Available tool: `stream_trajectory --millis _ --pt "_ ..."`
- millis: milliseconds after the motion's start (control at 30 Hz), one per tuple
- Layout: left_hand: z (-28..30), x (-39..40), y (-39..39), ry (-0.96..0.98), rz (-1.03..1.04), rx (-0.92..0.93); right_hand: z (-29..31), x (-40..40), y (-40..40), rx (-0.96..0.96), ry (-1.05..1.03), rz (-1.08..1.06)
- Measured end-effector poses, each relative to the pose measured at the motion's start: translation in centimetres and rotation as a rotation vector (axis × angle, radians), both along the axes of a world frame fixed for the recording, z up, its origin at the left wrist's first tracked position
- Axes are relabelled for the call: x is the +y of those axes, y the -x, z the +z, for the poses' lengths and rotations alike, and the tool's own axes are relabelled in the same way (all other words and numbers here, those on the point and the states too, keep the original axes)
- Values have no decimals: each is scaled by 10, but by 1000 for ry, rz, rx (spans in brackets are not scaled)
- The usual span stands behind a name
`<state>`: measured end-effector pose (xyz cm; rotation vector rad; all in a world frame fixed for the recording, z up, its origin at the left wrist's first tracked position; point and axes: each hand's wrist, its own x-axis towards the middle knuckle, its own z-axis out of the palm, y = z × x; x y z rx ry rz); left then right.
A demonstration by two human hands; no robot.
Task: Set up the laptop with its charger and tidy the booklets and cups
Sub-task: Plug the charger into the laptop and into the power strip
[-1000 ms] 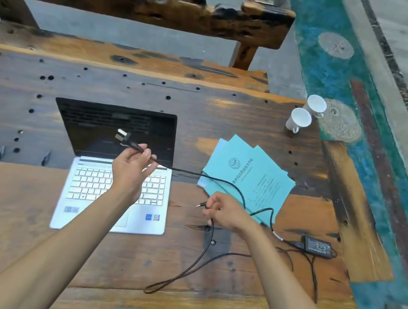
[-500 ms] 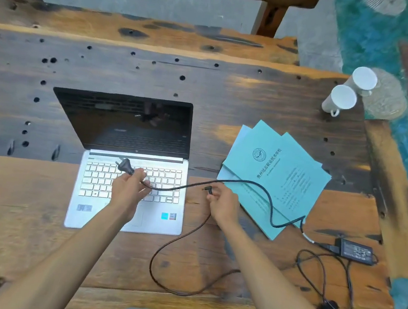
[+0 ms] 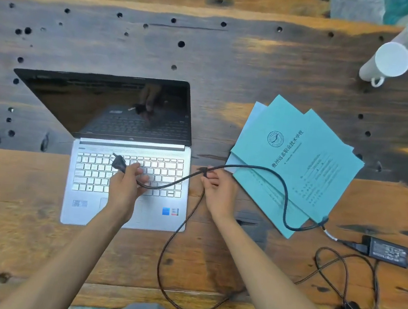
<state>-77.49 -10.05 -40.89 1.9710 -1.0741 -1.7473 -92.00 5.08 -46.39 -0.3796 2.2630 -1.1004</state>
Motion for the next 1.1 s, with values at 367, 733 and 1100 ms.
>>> stream_trajectory --millis 367,733,1100 --pt "-13 -7 -26 472 -884 -367 -22 -18 -20 99 128 -206" --pt "-31 -23 -22 562 -1237 -407 -24 -25 -18 17 234 -235" --pt "-38 -26 -25 581 -1241 -414 -21 -32 -11 -15 160 -156"
